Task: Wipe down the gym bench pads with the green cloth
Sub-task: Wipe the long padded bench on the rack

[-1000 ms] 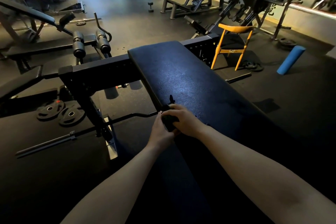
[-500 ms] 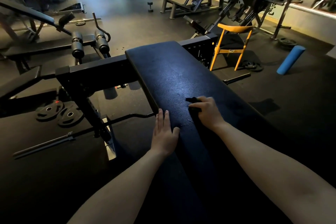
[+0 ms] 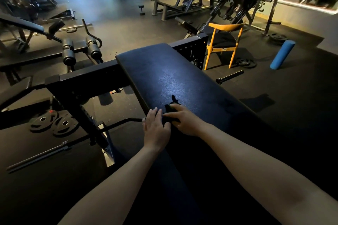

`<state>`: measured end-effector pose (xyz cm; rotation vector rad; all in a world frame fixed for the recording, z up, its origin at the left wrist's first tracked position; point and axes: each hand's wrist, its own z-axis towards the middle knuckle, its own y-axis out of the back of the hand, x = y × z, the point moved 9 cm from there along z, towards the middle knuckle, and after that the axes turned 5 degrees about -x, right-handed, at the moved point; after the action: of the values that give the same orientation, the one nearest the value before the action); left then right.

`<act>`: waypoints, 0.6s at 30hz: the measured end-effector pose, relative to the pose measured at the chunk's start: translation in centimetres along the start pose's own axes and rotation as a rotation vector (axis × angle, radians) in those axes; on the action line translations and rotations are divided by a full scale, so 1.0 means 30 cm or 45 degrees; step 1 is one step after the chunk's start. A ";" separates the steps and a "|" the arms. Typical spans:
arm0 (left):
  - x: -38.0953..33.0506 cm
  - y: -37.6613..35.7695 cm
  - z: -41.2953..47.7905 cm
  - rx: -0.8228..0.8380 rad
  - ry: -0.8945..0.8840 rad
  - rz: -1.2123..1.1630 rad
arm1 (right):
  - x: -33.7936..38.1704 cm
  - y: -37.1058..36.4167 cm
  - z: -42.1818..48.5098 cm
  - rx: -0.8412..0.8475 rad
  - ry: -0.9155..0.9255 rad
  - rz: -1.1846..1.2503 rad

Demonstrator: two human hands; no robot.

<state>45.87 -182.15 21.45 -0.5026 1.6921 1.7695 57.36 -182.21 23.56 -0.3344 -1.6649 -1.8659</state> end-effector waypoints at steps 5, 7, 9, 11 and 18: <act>-0.136 -0.072 0.046 0.056 -0.053 0.050 | -0.079 0.059 -0.015 -0.095 0.009 -0.108; -0.143 -0.113 0.043 0.100 -0.072 0.172 | -0.136 0.097 -0.004 -0.139 -0.046 -0.144; -0.133 -0.133 0.041 0.108 -0.104 0.319 | -0.231 0.158 -0.005 -0.213 -0.138 -0.176; -0.125 -0.137 0.044 0.105 -0.115 0.361 | -0.326 0.218 -0.015 -0.277 -0.249 -0.188; -0.134 -0.139 0.045 0.099 -0.107 0.412 | -0.499 0.338 -0.051 -0.458 -0.606 -0.231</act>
<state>51.77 -181.65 21.15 -0.1214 1.8542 1.9079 75.34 -179.89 23.09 -0.8574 -1.6862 -2.3628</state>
